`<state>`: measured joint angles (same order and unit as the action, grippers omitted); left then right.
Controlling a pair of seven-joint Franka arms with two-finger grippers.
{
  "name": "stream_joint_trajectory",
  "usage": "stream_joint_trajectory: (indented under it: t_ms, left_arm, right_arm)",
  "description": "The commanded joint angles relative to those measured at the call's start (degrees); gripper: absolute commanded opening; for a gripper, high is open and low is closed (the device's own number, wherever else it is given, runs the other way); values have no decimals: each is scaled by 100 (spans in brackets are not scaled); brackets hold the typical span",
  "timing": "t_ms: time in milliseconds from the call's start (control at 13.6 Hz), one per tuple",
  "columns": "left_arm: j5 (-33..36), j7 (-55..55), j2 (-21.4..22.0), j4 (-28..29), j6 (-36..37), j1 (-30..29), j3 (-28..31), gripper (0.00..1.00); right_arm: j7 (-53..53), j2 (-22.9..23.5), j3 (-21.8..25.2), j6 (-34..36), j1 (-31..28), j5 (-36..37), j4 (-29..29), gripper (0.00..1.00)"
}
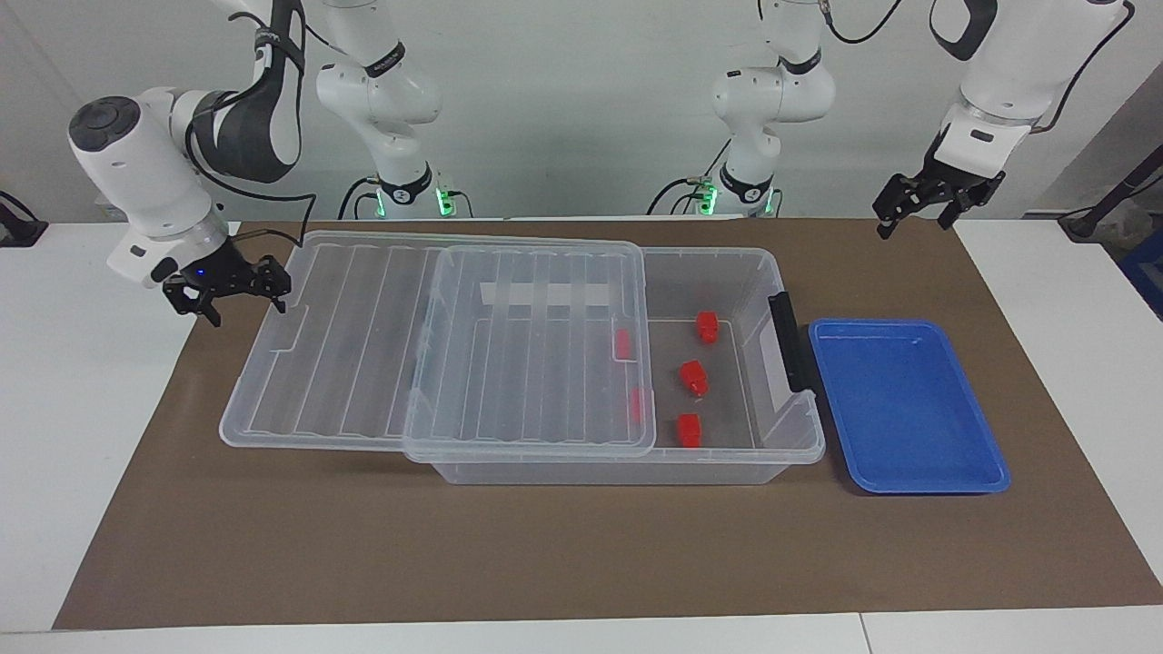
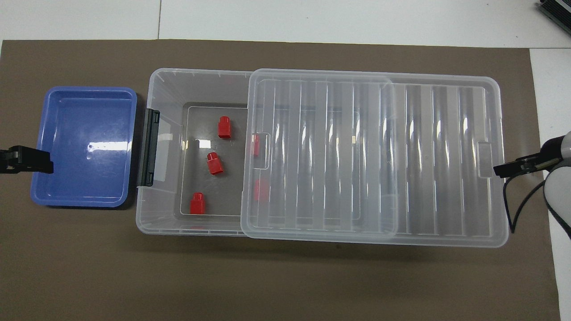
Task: Place red block in blue tray from box
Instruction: 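Reach the left gripper into the opened box toward a red block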
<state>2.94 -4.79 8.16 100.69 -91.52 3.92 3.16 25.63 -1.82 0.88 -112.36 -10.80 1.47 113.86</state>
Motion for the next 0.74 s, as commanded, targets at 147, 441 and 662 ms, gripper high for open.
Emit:
stream_joint_trajectory:
  t_ms: [147, 441, 662]
  left_arm:
    - [-66, 66, 107, 65, 90, 20, -9, 100]
    - [-66, -65, 98, 30, 47, 135, -272, 100]
    - [-74, -793, 89, 91, -243, 327, -474, 100]
  right_arm:
    - [-575, -301, -114, 416, 121, 90, -215, 100]
    - [-1471, -293, -141, 793, 604, 81, -661, 100]
    - [-2507, -179, -141, 997, 1017, 29, -1206, 100]
